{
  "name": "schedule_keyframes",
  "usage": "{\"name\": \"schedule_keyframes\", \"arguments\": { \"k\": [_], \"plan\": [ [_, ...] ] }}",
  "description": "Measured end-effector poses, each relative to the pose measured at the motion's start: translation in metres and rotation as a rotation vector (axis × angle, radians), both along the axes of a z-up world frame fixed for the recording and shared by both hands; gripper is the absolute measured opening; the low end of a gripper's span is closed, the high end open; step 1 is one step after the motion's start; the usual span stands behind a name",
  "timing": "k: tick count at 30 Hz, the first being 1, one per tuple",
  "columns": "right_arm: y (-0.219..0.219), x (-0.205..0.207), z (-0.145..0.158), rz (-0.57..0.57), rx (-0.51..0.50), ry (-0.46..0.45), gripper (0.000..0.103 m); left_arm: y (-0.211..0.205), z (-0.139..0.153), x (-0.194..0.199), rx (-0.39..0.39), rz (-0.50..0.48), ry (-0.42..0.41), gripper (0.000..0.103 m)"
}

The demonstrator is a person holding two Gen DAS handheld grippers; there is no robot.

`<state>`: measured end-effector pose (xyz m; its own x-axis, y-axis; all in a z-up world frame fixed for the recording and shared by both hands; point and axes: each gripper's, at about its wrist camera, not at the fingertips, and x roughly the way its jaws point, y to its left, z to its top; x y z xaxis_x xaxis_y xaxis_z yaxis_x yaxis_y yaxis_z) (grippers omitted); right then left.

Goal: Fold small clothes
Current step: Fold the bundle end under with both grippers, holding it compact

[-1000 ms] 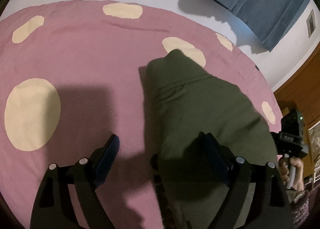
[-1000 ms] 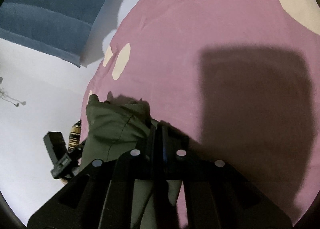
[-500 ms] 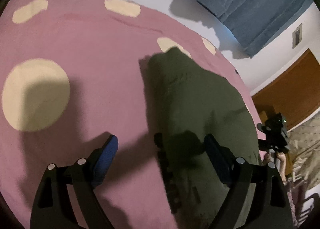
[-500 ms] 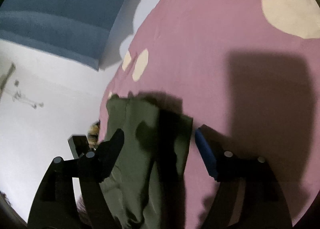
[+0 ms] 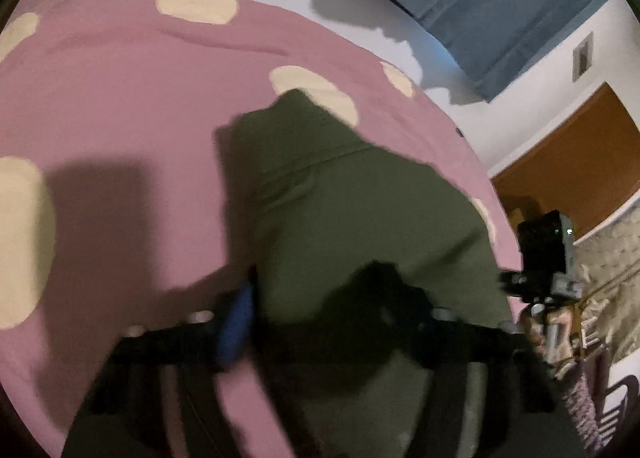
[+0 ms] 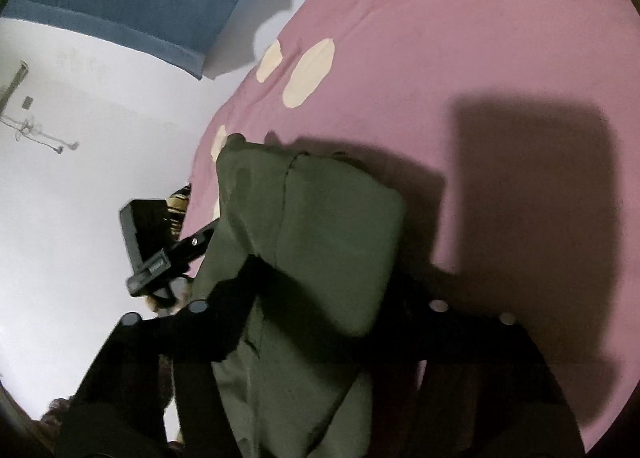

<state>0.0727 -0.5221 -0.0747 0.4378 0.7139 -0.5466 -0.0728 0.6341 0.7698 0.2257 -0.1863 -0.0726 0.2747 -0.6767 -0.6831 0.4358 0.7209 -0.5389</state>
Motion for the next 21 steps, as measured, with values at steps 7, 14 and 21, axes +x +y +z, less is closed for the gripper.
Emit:
{"name": "schedule_keyframes", "arguments": {
  "k": [7, 14, 21],
  "plan": [
    [-0.003, -0.021, 0.012, -0.071, -0.005, -0.061, 0.033, -0.014, 0.009, 0.009, 0.056, -0.027, -0.026, 0.048],
    [-0.021, -0.043, -0.013, -0.123, 0.100, -0.043, 0.033, -0.012, 0.001, 0.016, 0.053, -0.021, -0.034, 0.045],
    [-0.017, -0.049, -0.003, -0.141, 0.092, -0.044, 0.043, -0.003, 0.006, 0.013, 0.014, -0.007, -0.017, 0.058]
  ]
}}
